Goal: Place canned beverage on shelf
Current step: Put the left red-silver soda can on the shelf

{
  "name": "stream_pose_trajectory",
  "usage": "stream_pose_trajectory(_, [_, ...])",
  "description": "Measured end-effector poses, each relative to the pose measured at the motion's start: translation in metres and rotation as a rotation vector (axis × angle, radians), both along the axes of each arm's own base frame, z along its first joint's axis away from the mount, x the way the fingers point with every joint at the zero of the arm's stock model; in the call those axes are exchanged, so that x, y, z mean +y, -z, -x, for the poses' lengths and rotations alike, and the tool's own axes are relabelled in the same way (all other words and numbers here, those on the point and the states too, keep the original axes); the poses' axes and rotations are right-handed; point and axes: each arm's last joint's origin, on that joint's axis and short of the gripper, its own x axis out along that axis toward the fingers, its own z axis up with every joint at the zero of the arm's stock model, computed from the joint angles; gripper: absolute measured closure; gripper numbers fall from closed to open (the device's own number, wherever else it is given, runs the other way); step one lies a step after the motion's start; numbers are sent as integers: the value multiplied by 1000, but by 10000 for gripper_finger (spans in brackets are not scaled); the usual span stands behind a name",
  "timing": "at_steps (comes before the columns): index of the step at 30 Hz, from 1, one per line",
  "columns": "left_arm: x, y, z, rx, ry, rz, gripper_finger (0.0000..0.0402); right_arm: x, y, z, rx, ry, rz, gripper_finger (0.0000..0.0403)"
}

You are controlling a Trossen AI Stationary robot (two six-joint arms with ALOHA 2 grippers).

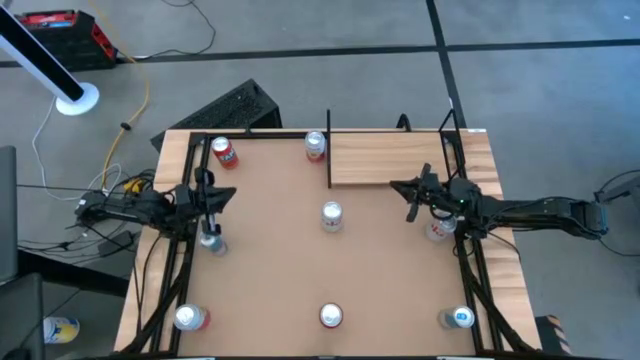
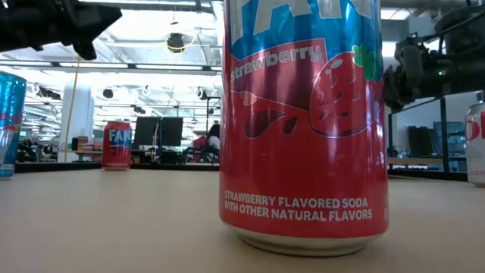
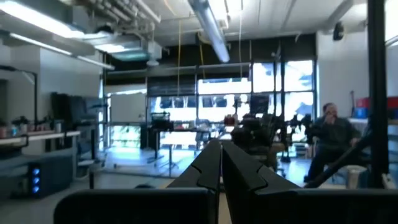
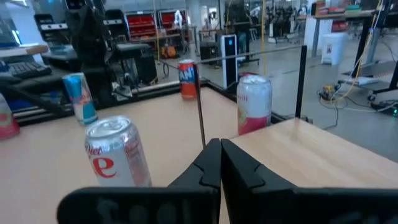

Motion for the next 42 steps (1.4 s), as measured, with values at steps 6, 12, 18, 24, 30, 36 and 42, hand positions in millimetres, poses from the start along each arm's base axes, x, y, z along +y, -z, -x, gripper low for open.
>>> stream_pose_trajectory(6, [1,-7,-8,40,-13,-42,401,0,-2,0,-19,0,6,374])
stream_pose_trajectory(12, [6,-28,-43,191,-38,-76,401,0,-7,0,-72,-1,28,374])
stream_pose_trajectory(18, [12,-54,-96,344,-61,-159,400,0,-6,0,-55,-2,24,374])
stream_pose_trajectory(24, [17,-68,-149,448,-77,-169,360,0,-3,0,-23,-3,16,374])
stream_pose_trajectory(30, [23,-73,-193,651,-61,-85,257,0,-1,0,4,-3,38,374])
stream_pose_trajectory(36, [25,-76,-236,798,-65,-82,139,0,-9,0,-23,4,172,374])
stream_pose_trajectory(42, [25,-71,-271,997,-42,-91,63,1,-35,4,-184,55,410,374])
